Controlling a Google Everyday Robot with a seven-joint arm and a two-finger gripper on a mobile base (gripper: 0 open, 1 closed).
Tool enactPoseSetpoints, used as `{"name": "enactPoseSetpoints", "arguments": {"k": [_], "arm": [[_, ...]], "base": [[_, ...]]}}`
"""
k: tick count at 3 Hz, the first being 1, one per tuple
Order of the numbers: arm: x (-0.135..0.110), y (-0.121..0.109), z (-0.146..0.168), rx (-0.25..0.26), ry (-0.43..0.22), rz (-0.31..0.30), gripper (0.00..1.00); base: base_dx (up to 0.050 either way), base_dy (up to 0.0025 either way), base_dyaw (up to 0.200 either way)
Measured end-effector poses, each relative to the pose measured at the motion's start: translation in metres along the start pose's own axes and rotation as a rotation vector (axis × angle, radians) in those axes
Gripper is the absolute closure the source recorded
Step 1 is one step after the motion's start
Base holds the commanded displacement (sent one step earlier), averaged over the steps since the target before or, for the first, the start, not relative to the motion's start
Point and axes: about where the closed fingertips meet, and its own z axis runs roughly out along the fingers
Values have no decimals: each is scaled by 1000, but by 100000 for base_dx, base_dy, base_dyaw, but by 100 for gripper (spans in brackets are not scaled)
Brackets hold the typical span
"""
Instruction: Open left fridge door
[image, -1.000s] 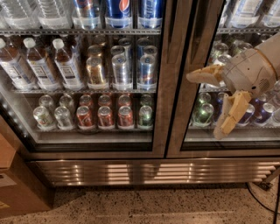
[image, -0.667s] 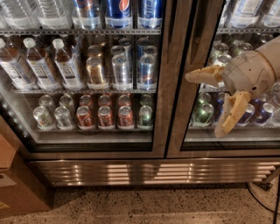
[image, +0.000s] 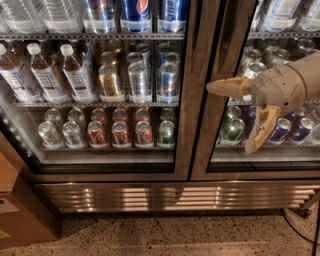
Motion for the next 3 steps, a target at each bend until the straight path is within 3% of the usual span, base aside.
{"name": "enactPoseSetpoints", "arguments": {"k": [2,3], "arm": [[-1,-4,1,28,-14,0,0],[-2,-1,1,88,-71,1,0]], "base": [[0,0,0],[0,0,0]]}}
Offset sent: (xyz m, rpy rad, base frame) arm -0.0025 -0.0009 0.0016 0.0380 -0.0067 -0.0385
